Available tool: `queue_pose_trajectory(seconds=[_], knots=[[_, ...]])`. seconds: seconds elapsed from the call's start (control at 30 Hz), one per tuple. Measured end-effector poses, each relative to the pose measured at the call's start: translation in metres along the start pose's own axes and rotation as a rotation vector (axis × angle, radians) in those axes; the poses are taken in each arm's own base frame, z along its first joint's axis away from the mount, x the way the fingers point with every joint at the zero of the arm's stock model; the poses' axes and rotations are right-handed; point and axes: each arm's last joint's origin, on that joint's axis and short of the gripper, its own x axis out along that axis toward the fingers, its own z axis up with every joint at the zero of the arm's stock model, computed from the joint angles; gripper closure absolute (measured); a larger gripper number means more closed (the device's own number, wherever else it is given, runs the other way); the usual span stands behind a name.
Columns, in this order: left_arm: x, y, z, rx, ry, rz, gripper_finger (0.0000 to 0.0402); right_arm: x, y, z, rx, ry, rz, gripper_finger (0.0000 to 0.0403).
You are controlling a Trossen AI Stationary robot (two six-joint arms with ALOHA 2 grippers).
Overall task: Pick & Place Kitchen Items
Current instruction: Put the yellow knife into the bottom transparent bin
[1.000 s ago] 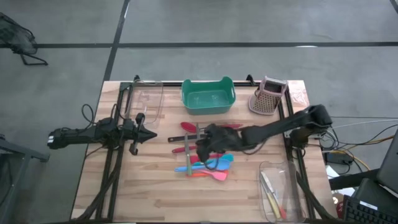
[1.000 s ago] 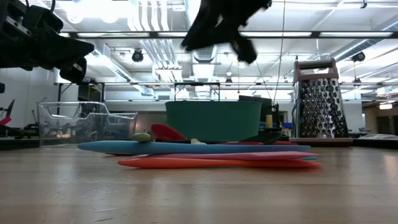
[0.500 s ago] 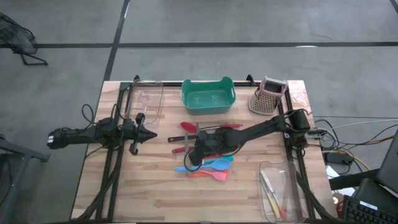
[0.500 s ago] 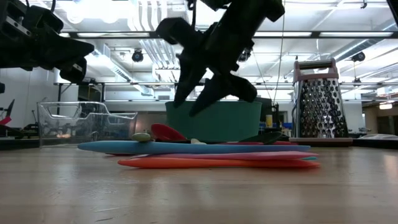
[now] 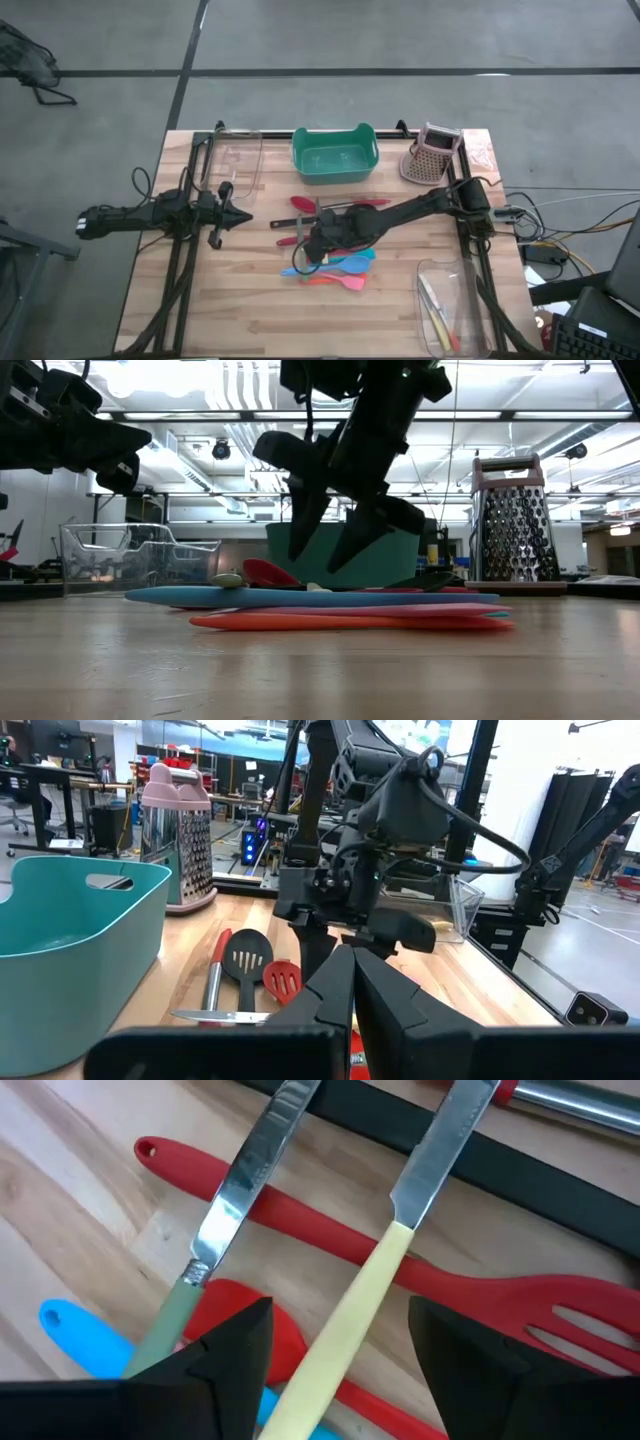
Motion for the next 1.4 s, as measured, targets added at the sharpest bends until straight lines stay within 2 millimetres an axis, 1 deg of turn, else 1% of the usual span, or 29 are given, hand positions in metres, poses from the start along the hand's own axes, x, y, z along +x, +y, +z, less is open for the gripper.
queue_pose_trajectory(seconds=[0.47, 0.87, 1.23, 1.4], knots=[[0.000, 0.000, 0.000, 0.000, 0.000, 0.000, 0.0387, 0.020, -0.003, -0.009, 0.000, 0.046, -0.031, 0.0162], [0.000, 0.000, 0.000, 0.000, 0.000, 0.001, 0.0387, 0.020, -0.003, -0.008, 0.002, 0.035, -0.035, 0.0208], [0.000, 0.000, 0.000, 0.000, 0.000, 0.000, 0.0387, 0.022, -0.005, -0.009, 0.002, 0.035, -0.037, 0.0238], [0.000, 0.000, 0.000, 0.000, 0.001, 0.000, 0.0387, 0.021, -0.003, -0.011, -0.004, 0.009, -0.031, 0.0251]])
